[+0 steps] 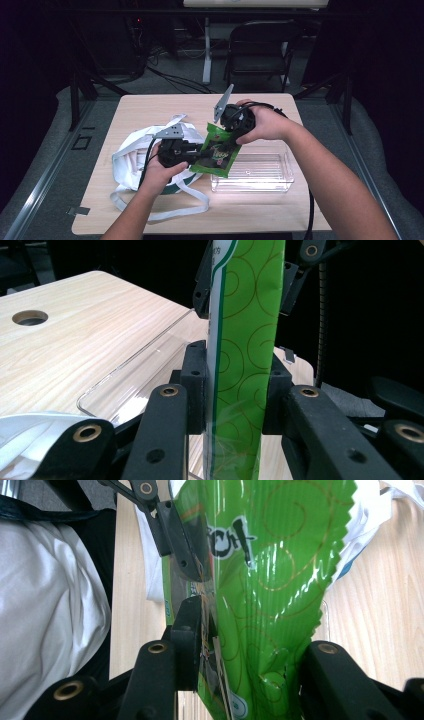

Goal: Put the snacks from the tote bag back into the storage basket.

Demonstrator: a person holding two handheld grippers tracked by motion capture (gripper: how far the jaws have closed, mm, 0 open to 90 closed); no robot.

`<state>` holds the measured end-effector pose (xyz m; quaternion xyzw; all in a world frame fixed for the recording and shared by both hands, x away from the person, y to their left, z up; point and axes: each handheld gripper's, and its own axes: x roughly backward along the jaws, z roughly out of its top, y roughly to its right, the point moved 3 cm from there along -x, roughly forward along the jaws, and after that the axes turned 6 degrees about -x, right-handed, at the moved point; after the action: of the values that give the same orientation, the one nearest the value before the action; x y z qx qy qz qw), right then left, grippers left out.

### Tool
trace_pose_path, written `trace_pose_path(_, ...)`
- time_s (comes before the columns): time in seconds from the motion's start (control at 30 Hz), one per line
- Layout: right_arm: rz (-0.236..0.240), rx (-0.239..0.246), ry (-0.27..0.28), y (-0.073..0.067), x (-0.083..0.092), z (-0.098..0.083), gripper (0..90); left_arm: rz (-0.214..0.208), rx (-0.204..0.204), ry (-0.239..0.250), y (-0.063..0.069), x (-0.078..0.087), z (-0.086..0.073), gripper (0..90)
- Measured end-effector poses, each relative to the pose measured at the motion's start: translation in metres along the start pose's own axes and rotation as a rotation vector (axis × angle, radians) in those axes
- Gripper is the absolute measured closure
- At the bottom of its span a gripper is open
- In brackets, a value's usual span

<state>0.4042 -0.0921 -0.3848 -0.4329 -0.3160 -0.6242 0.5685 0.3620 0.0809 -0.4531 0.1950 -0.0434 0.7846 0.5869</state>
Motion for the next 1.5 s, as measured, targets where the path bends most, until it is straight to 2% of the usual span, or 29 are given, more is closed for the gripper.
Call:
trace_pose_path(0.53, 0.028, -0.005, 0.006, -0.001, 0.0036, 0.0, 70.1, -0.018, 0.002, -0.007, 0.0001, -0.0014, -0.0007, 70.9)
trace_pose_path(0.77, 0.031, -0.007, 0.007, -0.0008, 0.0026, 0.0004, 73.9, -0.008, 0.003, -0.014, -0.0016, -0.0025, -0.0023, 70.0)
trace_pose_path(1.5, 0.03, 0.004, -0.02, -0.0007, 0.0011, 0.0018, 75.3, 0.001, 0.032, -0.031, -0.0035, -0.0031, -0.0047, 64.8)
